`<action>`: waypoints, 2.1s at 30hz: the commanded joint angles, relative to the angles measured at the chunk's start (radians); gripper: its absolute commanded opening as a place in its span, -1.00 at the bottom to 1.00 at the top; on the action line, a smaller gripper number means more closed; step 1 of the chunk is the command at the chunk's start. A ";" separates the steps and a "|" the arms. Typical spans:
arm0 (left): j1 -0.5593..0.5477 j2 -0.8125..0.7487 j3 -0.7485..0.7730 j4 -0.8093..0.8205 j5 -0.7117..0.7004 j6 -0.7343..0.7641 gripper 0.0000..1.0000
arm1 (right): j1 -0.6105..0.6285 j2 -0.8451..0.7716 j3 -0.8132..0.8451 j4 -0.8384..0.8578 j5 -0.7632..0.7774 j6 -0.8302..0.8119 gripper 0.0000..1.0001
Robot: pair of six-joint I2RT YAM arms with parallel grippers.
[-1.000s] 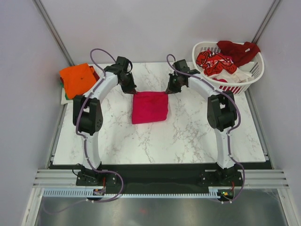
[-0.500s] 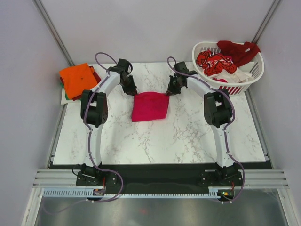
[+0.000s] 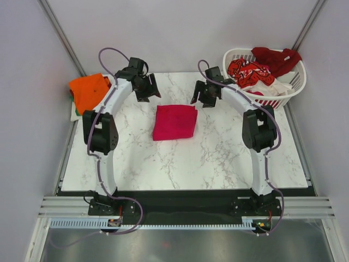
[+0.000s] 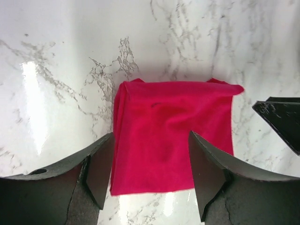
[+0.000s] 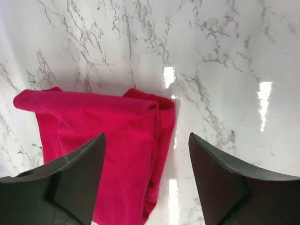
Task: Fold and stack the t-shirts
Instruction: Fold the tshirt
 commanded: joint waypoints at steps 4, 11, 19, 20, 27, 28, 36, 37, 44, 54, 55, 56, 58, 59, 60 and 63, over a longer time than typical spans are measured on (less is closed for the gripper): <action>-0.062 -0.271 -0.095 0.010 -0.091 0.055 0.42 | -0.006 -0.219 -0.123 -0.009 0.137 -0.059 0.65; -0.126 -0.233 -0.115 0.017 0.039 0.043 0.26 | -0.006 -0.466 -0.582 0.409 -0.242 -0.041 0.85; -0.273 -0.218 -0.153 0.035 -0.004 -0.011 0.21 | -0.024 -0.413 -0.872 0.985 -0.553 0.194 0.96; -0.289 -0.223 -0.182 0.037 -0.013 -0.015 0.19 | -0.026 -0.397 -0.880 1.024 -0.582 0.215 0.96; -0.321 -0.280 -0.371 0.102 -0.025 -0.071 0.15 | -0.032 -0.318 -0.952 1.298 -0.625 0.360 0.96; -0.322 -0.286 -0.392 0.116 -0.021 -0.075 0.15 | -0.034 -0.307 -0.957 1.342 -0.628 0.381 0.96; -0.322 -0.268 -0.514 0.240 0.030 -0.094 0.10 | -0.032 -0.172 -1.045 1.794 -0.702 0.633 0.96; -0.321 -0.265 -0.514 0.248 0.031 -0.095 0.09 | -0.034 -0.163 -1.058 1.834 -0.710 0.659 0.96; -0.313 -0.232 -0.518 0.317 0.051 -0.098 0.05 | -0.032 -0.208 -1.171 1.839 -0.722 0.658 0.96; -0.318 -0.128 -0.679 0.317 0.051 -0.100 0.05 | 0.022 -0.368 -1.289 1.444 -0.667 0.420 0.96; -0.321 -0.120 -0.701 0.349 0.070 -0.112 0.03 | 0.022 -0.373 -1.305 1.434 -0.662 0.406 0.96; -0.324 -0.105 -0.708 0.526 0.076 -0.168 -0.09 | 0.025 -0.376 -1.317 1.425 -0.661 0.398 0.96; -0.335 -0.094 -0.721 0.535 0.068 -0.167 -0.10 | 0.029 -0.391 -1.360 1.411 -0.662 0.386 0.96; -0.339 -0.087 -0.722 0.537 0.068 -0.166 -0.11 | 0.029 -0.405 -1.386 1.385 -0.653 0.351 0.96; -0.342 -0.087 -0.725 0.537 0.067 -0.164 -0.11 | 0.029 -0.458 -1.395 1.287 -0.638 0.319 0.96; -0.348 -0.100 -0.742 0.541 0.061 -0.161 -0.12 | 0.049 -0.668 -1.347 0.864 -0.439 0.074 0.96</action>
